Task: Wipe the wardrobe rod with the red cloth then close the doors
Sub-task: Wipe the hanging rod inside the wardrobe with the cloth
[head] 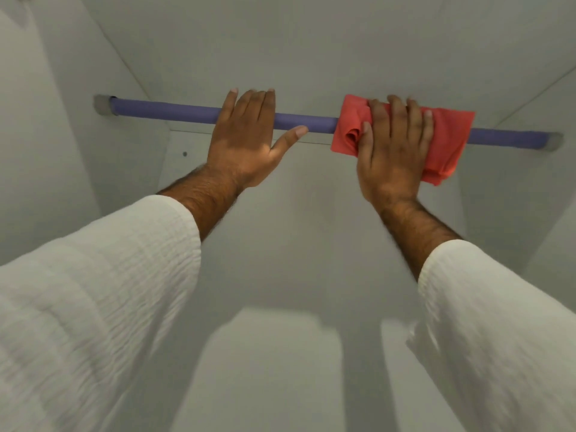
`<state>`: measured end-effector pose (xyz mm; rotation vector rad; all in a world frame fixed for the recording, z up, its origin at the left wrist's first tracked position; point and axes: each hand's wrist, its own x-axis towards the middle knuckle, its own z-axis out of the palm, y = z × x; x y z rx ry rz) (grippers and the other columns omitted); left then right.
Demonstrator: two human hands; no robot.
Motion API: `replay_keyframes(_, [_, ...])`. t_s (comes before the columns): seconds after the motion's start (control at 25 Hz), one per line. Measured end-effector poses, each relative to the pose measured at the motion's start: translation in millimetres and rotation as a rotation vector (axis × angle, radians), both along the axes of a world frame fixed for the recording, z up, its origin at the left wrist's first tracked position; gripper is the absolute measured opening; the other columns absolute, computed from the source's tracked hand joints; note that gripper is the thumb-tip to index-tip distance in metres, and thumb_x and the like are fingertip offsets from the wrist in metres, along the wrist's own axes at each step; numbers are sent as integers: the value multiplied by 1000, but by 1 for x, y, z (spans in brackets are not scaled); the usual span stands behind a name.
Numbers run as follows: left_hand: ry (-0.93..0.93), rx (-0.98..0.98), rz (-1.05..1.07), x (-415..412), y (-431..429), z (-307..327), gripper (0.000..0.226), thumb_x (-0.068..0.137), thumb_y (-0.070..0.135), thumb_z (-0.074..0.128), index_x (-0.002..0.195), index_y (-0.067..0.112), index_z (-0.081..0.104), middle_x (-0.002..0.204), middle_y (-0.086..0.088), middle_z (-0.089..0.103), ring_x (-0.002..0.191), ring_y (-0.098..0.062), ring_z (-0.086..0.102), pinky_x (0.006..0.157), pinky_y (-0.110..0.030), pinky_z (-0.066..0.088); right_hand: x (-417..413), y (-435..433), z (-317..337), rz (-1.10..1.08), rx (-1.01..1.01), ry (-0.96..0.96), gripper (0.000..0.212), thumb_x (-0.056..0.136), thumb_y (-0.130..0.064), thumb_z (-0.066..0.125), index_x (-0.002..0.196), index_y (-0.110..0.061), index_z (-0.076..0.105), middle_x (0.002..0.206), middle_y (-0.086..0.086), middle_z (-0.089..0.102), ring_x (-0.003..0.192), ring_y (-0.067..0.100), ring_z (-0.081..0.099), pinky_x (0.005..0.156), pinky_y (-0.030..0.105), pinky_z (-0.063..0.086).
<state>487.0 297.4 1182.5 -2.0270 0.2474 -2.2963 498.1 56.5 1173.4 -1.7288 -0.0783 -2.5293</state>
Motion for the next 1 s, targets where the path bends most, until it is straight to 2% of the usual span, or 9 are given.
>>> replay_keyframes(0.32, [19,-194,-70,-12,131,-12,93,98,69,15,155,1,44,151,-18,55,145,-37,46,132,-48,20,2,150,0,90,-171,33,51,111,-43,29,155,-24,46,164,7,44,156,33,36,133,53,18])
replay_keyframes(0.48, [113,-187,-154,-19,159,-12,85,101,62,21,155,1,43,153,-21,53,148,-38,43,131,-48,21,-3,197,2,86,-230,100,52,111,-44,29,157,-24,43,166,8,41,158,33,33,133,53,16])
replay_keyframes(0.56, [154,-191,-211,-22,157,-7,90,99,68,13,143,3,57,141,-19,63,141,-37,49,129,-50,25,-4,217,1,104,-277,128,53,112,-44,29,159,-24,40,168,9,38,160,33,29,134,52,13])
replay_keyframes(0.64, [169,-222,-298,-26,151,-2,89,97,73,11,112,10,72,116,-13,73,125,-33,59,126,-50,29,-6,234,-4,98,-316,146,53,112,-43,27,160,-23,38,171,9,34,162,32,24,135,51,10])
replay_keyframes(0.68, [175,-243,-328,-27,147,1,82,99,72,16,105,14,74,110,-10,76,120,-30,62,127,-50,27,-7,239,-5,96,-323,154,53,112,-42,27,161,-22,37,172,10,31,163,31,22,136,51,9])
replay_keyframes(0.72, [181,-266,-347,-28,144,3,74,102,69,24,107,16,76,110,-8,77,120,-28,63,129,-49,23,-9,241,-6,100,-325,167,54,112,-40,27,161,-21,36,173,11,29,164,31,19,136,50,8])
replay_keyframes(0.84, [210,-327,-503,-35,140,5,50,103,58,47,123,21,74,120,-2,78,123,-24,66,133,-46,17,-21,234,-5,192,-372,247,61,104,-28,35,164,-15,31,174,12,24,165,29,14,136,47,4])
replay_keyframes(0.92, [212,-346,-747,-42,137,3,41,98,47,63,125,18,72,120,0,77,117,-23,69,125,-46,39,-32,223,-5,332,-424,317,68,98,-15,43,164,-10,28,174,12,25,165,28,14,137,45,3])
replay_keyframes(1.0, [143,-355,-933,-48,128,-7,34,94,37,71,122,16,72,112,5,75,108,-20,72,102,-41,60,-45,215,-8,468,-422,368,78,91,-2,49,165,-9,24,173,12,26,165,28,16,137,44,7])
